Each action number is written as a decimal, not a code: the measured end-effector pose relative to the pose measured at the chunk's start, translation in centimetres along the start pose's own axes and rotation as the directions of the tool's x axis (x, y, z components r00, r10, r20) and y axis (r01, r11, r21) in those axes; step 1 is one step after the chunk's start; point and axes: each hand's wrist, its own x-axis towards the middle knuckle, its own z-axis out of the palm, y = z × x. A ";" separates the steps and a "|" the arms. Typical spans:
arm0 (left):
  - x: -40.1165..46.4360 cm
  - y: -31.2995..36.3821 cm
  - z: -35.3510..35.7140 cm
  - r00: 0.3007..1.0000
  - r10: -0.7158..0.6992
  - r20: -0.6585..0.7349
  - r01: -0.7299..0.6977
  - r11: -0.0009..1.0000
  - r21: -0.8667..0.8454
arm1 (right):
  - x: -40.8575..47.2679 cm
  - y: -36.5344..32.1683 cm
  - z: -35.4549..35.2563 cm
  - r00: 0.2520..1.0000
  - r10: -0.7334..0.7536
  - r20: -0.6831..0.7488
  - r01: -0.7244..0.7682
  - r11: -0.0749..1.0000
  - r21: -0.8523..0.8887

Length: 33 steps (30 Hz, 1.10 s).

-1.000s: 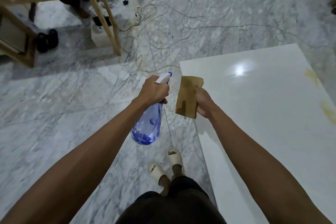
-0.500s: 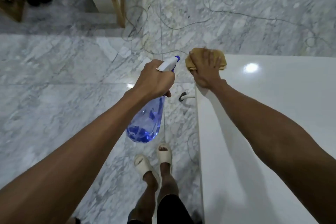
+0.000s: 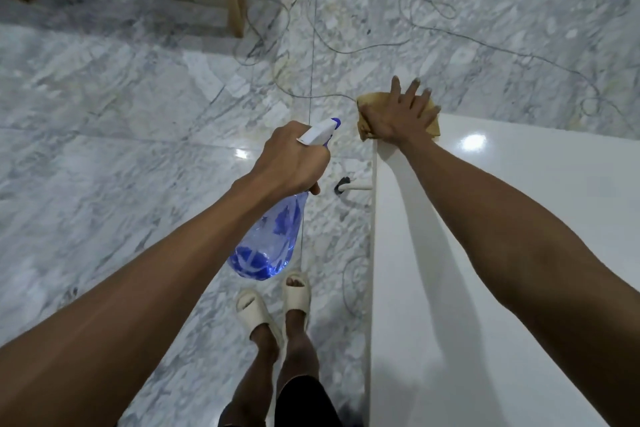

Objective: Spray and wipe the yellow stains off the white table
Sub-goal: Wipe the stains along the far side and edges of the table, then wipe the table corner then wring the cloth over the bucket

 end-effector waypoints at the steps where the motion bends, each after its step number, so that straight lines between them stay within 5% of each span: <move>1: 0.0 -0.2 0.2 1.000 -0.001 -0.001 0.001 1.000 0.005 | 0.2 -0.1 0.9 1.000 0.013 -0.019 -0.013 1.000 -0.009; 10: -1.8 -1.9 1.8 1.000 -0.015 0.014 0.015 1.000 -0.019 | -2.0 0.4 3.5 0.970 -0.060 -0.237 0.039 0.995 -0.095; 33: -8.9 -7.4 -0.3 0.998 0.007 0.058 -0.007 1.000 -0.003 | -12.7 2.6 8.1 0.949 -0.133 -0.286 0.101 0.987 -0.124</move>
